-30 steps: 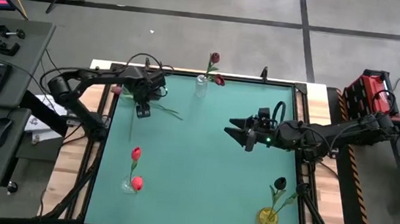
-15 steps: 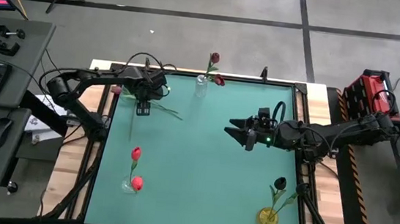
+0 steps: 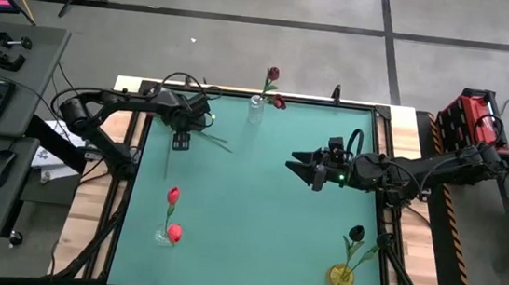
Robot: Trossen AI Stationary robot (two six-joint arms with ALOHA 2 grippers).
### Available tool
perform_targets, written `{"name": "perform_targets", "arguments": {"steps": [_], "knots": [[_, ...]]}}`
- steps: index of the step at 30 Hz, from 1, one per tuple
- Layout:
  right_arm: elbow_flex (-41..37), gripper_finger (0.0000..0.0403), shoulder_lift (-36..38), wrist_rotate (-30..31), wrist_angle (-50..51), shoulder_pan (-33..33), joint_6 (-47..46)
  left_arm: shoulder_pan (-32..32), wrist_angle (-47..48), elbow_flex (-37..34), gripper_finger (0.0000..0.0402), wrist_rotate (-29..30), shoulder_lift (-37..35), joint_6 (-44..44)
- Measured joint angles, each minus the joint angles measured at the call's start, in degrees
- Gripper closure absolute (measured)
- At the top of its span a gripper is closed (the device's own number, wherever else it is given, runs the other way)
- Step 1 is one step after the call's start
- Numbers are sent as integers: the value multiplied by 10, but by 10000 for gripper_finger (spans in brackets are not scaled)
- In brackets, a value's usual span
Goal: Sort flowers into vase by color
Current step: Put the red flower into the top transparent vase
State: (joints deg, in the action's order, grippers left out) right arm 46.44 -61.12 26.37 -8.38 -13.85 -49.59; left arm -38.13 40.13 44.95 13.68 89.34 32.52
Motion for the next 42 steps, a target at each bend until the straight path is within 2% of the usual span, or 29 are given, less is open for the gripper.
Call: {"name": "perform_targets", "arguments": {"steps": [4, 10, 15, 22, 32, 37, 42], "knots": [[0, 39, 0, 0, 0, 0, -1, 4, -6, 2, 190, 65, 0, -5], [0, 39, 0, 0, 0, 0, -1, -1, -5, 0, 190, 52, 0, 48], [0, 39, 0, 0, 0, 0, -1, 4, -24, 2, 190, 127, 0, 14], [0, 39, 0, 0, 0, 0, 1, 4, -85, 2, 190, 129, 0, 48], [0, 39, 0, 0, 8, 0, 9, -18, -85, -15, 196, 33, 0, 78], [0, 39, 0, 0, 9, 0, 12, -30, -86, -27, 250, 11, 7, 99], [0, 39, 0, 0, 9, 0, 14, -22, -32, -6, 373, -13, -4, 69]]}}
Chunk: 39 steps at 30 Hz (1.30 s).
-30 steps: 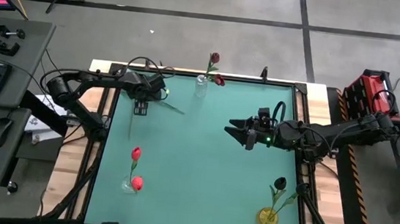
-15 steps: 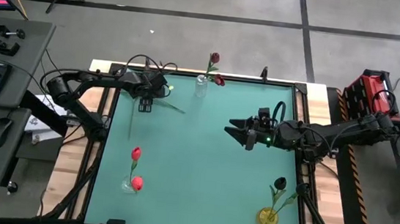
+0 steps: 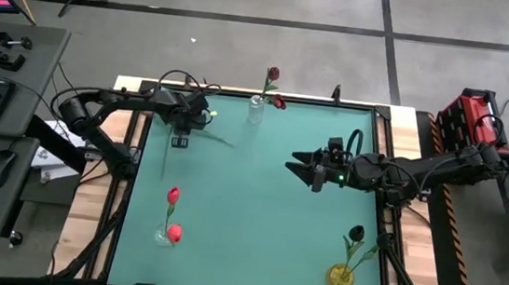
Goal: Sort flowers into vase by color
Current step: Put the red flower into the top transparent vase
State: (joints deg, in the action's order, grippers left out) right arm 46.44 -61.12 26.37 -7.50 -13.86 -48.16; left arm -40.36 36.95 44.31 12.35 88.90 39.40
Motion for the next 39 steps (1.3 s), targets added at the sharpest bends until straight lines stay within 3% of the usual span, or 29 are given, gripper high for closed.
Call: {"name": "perform_targets", "arguments": {"steps": [10, 18, 22, 27, 34, 39], "knots": [[0, 39, 0, -11, 0, 0, 18, 23, 79, 96, 399, -41, -118, -46], [0, 39, 21, -56, -6, 0, 21, 48, 115, 107, 401, -197, -214, -134], [0, 39, 33, -86, -8, 0, 19, 81, 116, 107, 401, -294, -233, -214], [0, 39, 28, -89, -24, 0, 25, 138, 83, 107, 401, -393, -231, -376], [0, 39, -6, -104, -51, 0, 107, 200, -32, 107, 401, -409, -230, -575], [13, 39, -33, -66, -38, 0, 213, 201, -100, 107, 401, -410, -222, -674]]}}
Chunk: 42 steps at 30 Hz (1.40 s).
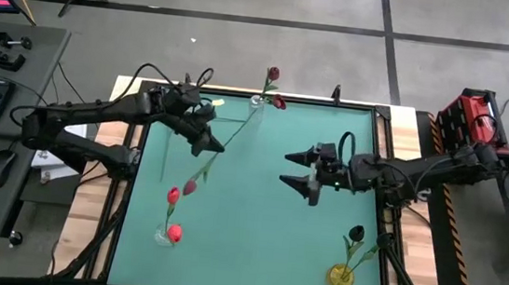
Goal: Sort flowers into vase by color
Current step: Put the red flower into the top transparent vase
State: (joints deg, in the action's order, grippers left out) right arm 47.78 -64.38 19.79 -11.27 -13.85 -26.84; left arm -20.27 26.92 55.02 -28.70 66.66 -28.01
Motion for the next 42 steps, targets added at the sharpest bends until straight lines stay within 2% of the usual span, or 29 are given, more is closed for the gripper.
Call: {"name": "perform_targets", "arguments": {"steps": [3, 7, 13, 18, 21, 24, 29, 33, 37, 42], "knots": [[47, 39, -33, 30, 59, 0, 103, -1, -23, 0, 401, -30, 13, -61], [154, 39, -103, 74, 194, 0, 266, 4, -69, 0, 401, -89, 38, -160], [312, 39, -220, 166, 333, 0, 499, 21, -163, 0, 401, -152, 89, -356], [387, 39, -297, 203, 372, 0, 601, 34, -253, 0, 401, -175, 119, -446], [404, 39, -331, 205, 377, 0, 647, 39, -304, 0, 401, -175, 125, -478], [406, 47, -353, 221, 375, 0, 683, 39, -317, 0, 401, -175, 125, -491], [406, 103, -363, 245, 367, 0, 700, 38, -316, 0, 401, -173, 123, -492], [407, 177, -363, 258, 365, 3, 700, 38, -315, 0, 401, -173, 123, -484], [407, 254, -362, 247, 365, 11, 698, 35, -315, 0, 401, -173, 123, -484], [407, 326, -362, 246, 365, 19, 693, 34, -315, 0, 401, -171, 123, -460]]}}
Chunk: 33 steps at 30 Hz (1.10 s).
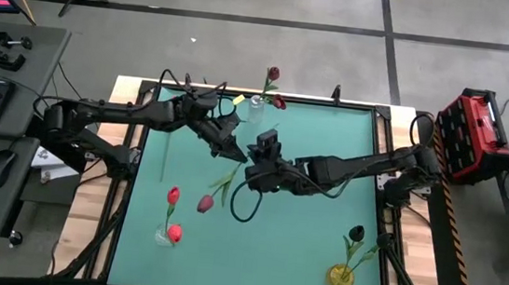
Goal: Sort flowers into vase by color
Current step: Put the red flower into the top transparent vase
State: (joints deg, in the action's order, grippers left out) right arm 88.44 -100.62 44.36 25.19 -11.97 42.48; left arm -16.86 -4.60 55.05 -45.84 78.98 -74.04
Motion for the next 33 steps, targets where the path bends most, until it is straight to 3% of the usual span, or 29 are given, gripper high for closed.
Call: {"name": "perform_targets", "arguments": {"steps": [5, 16, 24, 28, 33], "knots": [[0, 395, 0, -2, 2, -3, 1, -4, 2, 0, 400, 1, 0, 12], [0, 402, 3, -15, 36, 0, 15, -75, 3, 0, 339, 8, -1, 3], [0, 402, 33, -20, 143, 12, -96, -185, -1, 0, 307, -32, -3, 82], [0, 402, 70, -77, 180, 21, -204, -231, -54, 0, 308, -12, -7, 171], [0, 403, 128, -216, 171, 51, -343, -238, -175, 0, 311, 43, -7, 309]]}}
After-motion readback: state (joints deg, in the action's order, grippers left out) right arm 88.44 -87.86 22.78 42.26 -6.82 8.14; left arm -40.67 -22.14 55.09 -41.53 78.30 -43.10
